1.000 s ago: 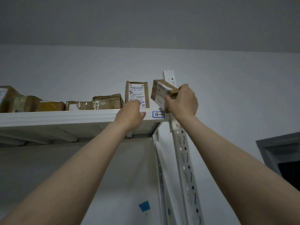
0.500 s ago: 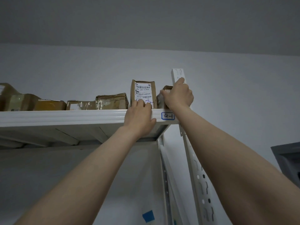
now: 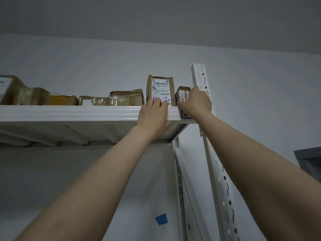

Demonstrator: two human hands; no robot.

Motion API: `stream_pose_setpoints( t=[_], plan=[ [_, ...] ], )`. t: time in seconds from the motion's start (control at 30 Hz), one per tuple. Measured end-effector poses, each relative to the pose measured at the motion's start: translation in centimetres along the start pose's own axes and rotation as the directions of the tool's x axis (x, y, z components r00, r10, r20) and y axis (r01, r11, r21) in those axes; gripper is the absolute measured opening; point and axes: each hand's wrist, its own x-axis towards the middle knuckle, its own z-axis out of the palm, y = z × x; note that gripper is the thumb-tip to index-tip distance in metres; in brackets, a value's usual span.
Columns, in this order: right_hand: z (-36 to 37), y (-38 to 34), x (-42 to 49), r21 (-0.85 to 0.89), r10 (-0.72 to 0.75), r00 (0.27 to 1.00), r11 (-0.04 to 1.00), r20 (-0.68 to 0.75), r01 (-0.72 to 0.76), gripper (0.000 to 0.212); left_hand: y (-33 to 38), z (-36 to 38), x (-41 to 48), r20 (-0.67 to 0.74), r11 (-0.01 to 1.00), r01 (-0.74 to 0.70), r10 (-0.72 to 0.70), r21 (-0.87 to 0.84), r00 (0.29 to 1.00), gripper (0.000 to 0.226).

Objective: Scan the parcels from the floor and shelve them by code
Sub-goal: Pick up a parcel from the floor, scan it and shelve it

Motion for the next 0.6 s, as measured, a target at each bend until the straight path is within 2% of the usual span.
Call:
stream_pose_setpoints(
  t=[0.1,0.17,0.3,0.43,0.53,0.6],
  plan=[
    [-0.2,-0.1,0.2,0.009,0.010,0.999,1.000,0.036,-0.010,0.044,-0.2,0.0,0.2,0.003,1.000,-0.016,0.016,-0.023,1.000,0.043],
    [-0.1,-0.4,0.1,0.022,0.015,0.999,1.000,0.031,-0.016,0.050,-0.6,-0.3,0.6,-0.013,0.994,0.021,-0.023,-0.109,1.000,0.045],
    [0.5,-1.3,0.3,0.013,-0.010,1.000,1.000,0.002,0.010,0.058,-3.0,-1.4,2.0,-0.098,0.956,0.254,-0.269,-0.147,0.958,0.050],
    [1.4,-1.7,1.0,0.106,0.000,0.997,0.994,0.076,-0.008,0.064,-6.0,-1.7,3.8,0.040,0.821,0.524,-0.530,-0.228,0.847,0.060],
    [2.3,-1.9,1.0,0.094,-0.010,0.996,0.996,0.092,0.001,0.067,-7.6,-1.3,4.7,0.106,0.753,0.608,-0.603,-0.251,0.791,0.068],
    [2.5,-2.1,0.9,0.062,-0.022,0.997,0.998,0.080,0.017,0.062,-8.3,-1.0,5.1,0.151,0.726,0.648,-0.631,-0.230,0.761,0.082]
  ],
)
